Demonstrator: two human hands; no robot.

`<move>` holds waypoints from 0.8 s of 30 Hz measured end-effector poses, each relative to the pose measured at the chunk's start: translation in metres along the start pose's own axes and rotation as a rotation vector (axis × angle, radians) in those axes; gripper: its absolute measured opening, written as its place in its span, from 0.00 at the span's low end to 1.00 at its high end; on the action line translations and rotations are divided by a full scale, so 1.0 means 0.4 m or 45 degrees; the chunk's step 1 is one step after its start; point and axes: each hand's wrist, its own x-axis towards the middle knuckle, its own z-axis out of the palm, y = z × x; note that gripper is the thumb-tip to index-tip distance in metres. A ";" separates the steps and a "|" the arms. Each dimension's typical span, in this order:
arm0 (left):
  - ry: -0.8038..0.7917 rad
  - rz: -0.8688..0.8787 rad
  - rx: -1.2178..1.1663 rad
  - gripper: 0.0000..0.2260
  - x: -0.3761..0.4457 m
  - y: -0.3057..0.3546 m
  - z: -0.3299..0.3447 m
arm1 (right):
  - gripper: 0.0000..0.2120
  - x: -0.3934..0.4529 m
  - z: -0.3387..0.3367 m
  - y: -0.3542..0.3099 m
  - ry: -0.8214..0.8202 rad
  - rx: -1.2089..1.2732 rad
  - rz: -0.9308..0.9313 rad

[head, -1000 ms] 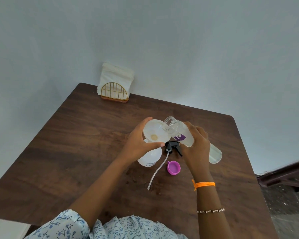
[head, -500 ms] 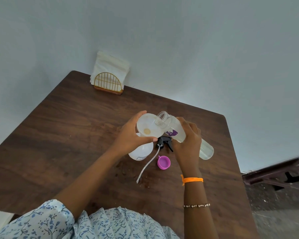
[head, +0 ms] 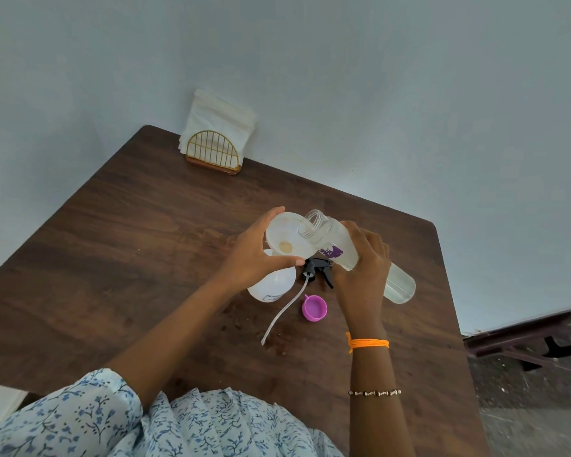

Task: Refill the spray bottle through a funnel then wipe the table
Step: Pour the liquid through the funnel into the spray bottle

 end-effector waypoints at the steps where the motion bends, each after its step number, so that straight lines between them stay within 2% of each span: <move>1: 0.002 -0.003 -0.005 0.40 0.000 0.000 -0.001 | 0.28 0.000 0.000 0.000 0.002 -0.006 -0.004; 24: 0.034 -0.004 0.032 0.40 0.006 -0.008 0.003 | 0.29 0.005 0.004 -0.009 0.016 -0.052 -0.005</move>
